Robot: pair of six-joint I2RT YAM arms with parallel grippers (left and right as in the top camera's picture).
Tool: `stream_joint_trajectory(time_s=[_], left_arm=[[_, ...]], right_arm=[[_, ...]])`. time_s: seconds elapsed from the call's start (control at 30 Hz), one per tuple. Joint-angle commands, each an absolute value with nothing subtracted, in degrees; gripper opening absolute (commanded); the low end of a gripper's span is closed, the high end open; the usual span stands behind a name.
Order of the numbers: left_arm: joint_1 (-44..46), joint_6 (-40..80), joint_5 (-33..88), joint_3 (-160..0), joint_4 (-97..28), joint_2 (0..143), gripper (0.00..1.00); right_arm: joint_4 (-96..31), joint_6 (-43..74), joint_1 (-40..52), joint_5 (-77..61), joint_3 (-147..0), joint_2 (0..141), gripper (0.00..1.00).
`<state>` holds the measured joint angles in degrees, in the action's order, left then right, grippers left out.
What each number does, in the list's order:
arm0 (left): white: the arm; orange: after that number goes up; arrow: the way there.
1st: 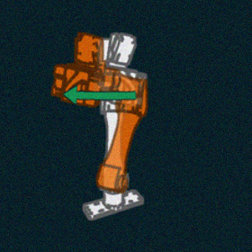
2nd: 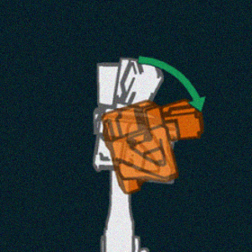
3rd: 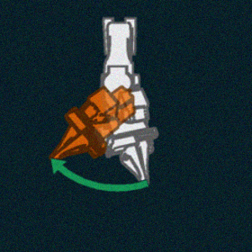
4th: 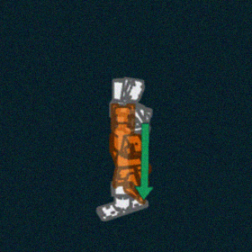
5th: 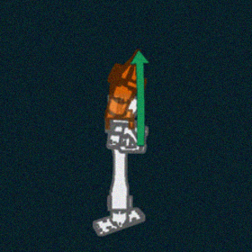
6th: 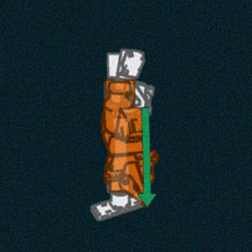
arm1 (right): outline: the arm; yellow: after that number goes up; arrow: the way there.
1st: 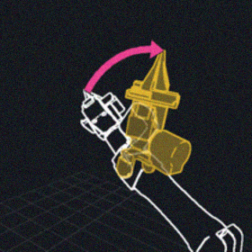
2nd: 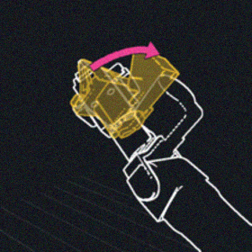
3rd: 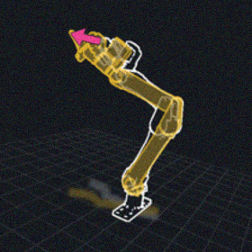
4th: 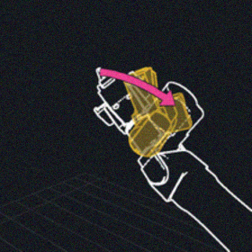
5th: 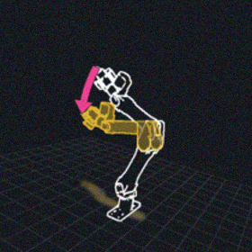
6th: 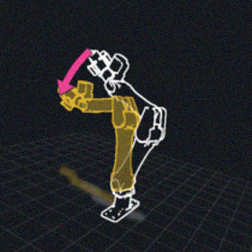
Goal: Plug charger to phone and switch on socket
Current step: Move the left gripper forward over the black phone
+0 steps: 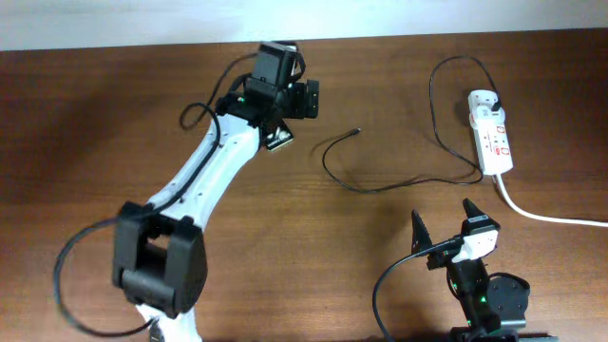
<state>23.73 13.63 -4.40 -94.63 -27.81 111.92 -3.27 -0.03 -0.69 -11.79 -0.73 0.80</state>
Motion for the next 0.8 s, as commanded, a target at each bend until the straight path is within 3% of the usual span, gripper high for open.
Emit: stream_joint_trajectory(time_s=[0.0,0.37,0.77], left_arm=[[23.0,31.4,-8.9,-95.7,-27.7,117.3,0.99],[19.6,41.0,-14.8,-95.7,-23.0,127.0,0.99],[18.9,40.9,-16.0,-95.7,-19.9,135.1,0.99]], right_arm=[[-3.4,-0.2,-0.4,-11.3,-0.3,0.4,0.99],[-3.4,-0.2,-0.4,-11.3,-0.3,0.4,0.99],[-3.4,-0.2,-0.4,-11.3,-0.3,0.4,0.99]])
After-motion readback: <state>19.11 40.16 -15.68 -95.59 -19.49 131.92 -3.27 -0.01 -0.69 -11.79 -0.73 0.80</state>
